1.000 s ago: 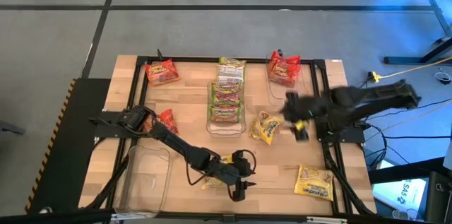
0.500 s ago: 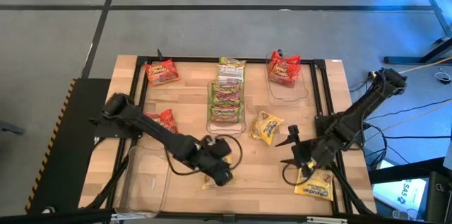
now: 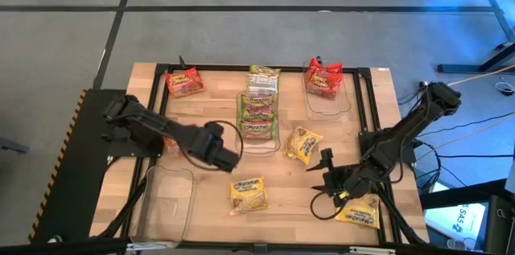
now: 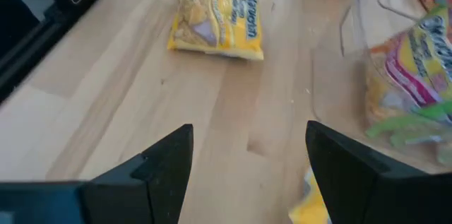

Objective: Sort Maruchan noodles
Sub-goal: Put the bottom orange noodle pack into the top right transparent bin

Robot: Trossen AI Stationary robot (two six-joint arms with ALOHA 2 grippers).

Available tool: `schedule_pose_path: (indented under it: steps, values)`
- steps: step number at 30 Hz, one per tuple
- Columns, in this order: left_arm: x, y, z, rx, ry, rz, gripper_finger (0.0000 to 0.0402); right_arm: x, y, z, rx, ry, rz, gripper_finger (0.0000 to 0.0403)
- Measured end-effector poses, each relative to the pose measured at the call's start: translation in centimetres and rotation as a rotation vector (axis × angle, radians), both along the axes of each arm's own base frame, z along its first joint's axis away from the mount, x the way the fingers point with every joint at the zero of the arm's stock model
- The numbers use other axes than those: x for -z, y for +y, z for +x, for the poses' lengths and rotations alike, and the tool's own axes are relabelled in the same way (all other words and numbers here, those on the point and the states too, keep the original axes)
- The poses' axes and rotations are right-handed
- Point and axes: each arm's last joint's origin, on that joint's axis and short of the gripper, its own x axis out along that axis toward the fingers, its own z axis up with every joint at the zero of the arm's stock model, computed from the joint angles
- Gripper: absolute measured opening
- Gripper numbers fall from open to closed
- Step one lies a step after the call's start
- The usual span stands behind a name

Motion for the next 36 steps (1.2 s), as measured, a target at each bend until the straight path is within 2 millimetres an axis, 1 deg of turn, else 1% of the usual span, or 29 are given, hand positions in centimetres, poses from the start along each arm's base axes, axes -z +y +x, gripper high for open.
schedule_pose_path:
  steps: [2, 4, 7, 10, 13, 17, 21, 24, 27, 33, 36]
  values:
    - [0.9, 1.5, -0.2, -0.054, 0.087, -0.027, 0.019, 0.3, 0.2, 0.2, -0.016, -0.002, -0.02, 0.0247]
    - [2.0, 2.7, -0.4, -0.065, 0.159, -0.06, 0.019, 0.6, 0.7, 0.7, -0.042, -0.01, -0.01, 0.0247]
    - [3.4, 4.8, -0.8, -0.015, 0.248, -0.113, 0.019, 1.0, 1.0, 1.0, -0.055, -0.005, -0.009, 0.0247]
    - [4.6, 6.9, -1.7, 0.033, 0.345, -0.198, 0.019, 1.5, 1.2, 1.2, -0.054, 0.004, -0.017, 0.0247]
    - [5.6, 8.9, -3.1, 0.086, 0.395, -0.285, 0.019, 1.8, 1.3, 1.3, -0.054, 0.015, -0.027, 0.0247]
    - [6.5, 10.6, -5.6, 0.149, 0.428, -0.402, 0.019, 1.9, 1.4, 1.4, -0.053, 0.015, -0.026, 0.0247]
    - [6.3, 12.5, -8.2, 0.179, 0.372, -0.407, 0.019, 2.0, 1.4, 1.4, -0.035, 0.002, -0.047, 0.0247]
    - [6.5, 13.5, -9.7, 0.244, 0.297, -0.431, 0.019, 2.0, 1.2, 1.6, -0.036, -0.001, -0.062, 0.0247]
    - [7.2, 14.6, -11.1, 0.276, 0.264, -0.44, 0.019, 2.0, 0.9, 1.9, -0.043, 0.013, -0.046, 0.0247]
    - [9.6, 16.5, -12.4, 0.362, 0.213, -0.489, 0.019, 1.9, -0.2, 3.0, -0.004, 0.018, -0.003, 0.0247]
    - [10.6, 17.2, -12.5, 0.385, 0.136, -0.519, 0.019, 1.8, -0.7, 3.4, -0.003, 0.029, 0.047, 0.0247]
